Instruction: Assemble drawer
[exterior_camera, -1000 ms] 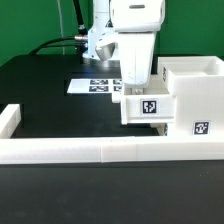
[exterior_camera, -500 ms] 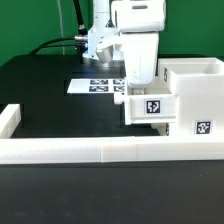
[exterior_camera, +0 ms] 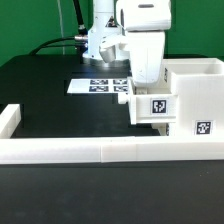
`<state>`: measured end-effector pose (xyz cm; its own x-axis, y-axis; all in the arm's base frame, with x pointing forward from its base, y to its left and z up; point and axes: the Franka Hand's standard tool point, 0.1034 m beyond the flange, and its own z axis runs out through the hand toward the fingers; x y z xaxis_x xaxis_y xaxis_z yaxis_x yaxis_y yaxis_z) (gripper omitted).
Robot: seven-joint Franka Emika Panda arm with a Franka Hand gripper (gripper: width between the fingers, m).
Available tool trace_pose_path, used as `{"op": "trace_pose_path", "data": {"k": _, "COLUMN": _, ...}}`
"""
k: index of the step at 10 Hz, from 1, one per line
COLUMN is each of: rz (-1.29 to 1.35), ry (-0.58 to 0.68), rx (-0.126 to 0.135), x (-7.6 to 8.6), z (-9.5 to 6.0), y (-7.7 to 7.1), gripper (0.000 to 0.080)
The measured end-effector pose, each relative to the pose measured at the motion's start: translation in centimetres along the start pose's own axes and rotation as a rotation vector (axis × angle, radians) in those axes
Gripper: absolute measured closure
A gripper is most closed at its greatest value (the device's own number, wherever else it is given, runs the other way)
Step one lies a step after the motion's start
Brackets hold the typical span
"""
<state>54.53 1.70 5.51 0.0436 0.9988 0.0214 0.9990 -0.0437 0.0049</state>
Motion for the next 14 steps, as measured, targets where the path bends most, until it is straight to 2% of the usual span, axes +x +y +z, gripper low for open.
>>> {"op": "trace_pose_path", "data": {"k": 2, "rz": 0.001, "ry": 0.0, "rx": 0.0, "x": 0.0, "z": 0.0, "y": 0.0, "gripper": 0.0749}}
{"op": "trace_pose_path", "data": {"k": 3, "rz": 0.023, "ry": 0.0, "rx": 0.001, "x": 0.1, "z": -0.1, "y": 0.0, "gripper": 0.0555}}
{"op": "trace_pose_path", "data": {"k": 4, "rz": 0.029, "ry": 0.001, "rx": -0.005, "x": 0.4, "z": -0.4, "y": 0.1, "gripper": 0.0555}}
{"op": "trace_pose_path", "data": {"k": 5, "rz": 0.023, "ry": -0.002, "rx": -0.009, "x": 0.7, "z": -1.1, "y": 0.3, "gripper": 0.0369}}
{"op": "trace_pose_path", "data": {"k": 6, "rz": 0.021, "ry": -0.01, "rx": -0.003, "x": 0.7, "z": -1.9, "y": 0.3, "gripper": 0.0369}}
{"op": "trace_pose_path", "data": {"k": 7, "rz": 0.018, "ry": -0.018, "rx": -0.004, "x": 0.6, "z": -2.8, "y": 0.5, "gripper": 0.0203}}
{"op": "trace_pose_path", "data": {"k": 8, "rz": 0.015, "ry": -0.025, "rx": -0.012, "x": 0.7, "z": -3.9, "y": 0.7, "gripper": 0.016}}
{"op": "trace_pose_path", "data": {"k": 9, "rz": 0.008, "ry": -0.034, "rx": -0.019, "x": 0.4, "z": -4.9, "y": 0.9, "gripper": 0.016}}
{"op": "trace_pose_path", "data": {"k": 10, "rz": -0.007, "ry": -0.044, "rx": -0.027, "x": -0.6, "z": -6.1, "y": 1.2, "gripper": 0.0152}}
{"op": "trace_pose_path", "data": {"k": 11, "rz": -0.023, "ry": -0.048, "rx": -0.032, "x": -1.9, "z": -6.6, "y": 1.5, "gripper": 0.015}}
{"op": "trace_pose_path", "data": {"k": 14, "rz": -0.039, "ry": -0.048, "rx": -0.021, "x": -5.4, "z": -5.6, "y": 1.9, "gripper": 0.015}}
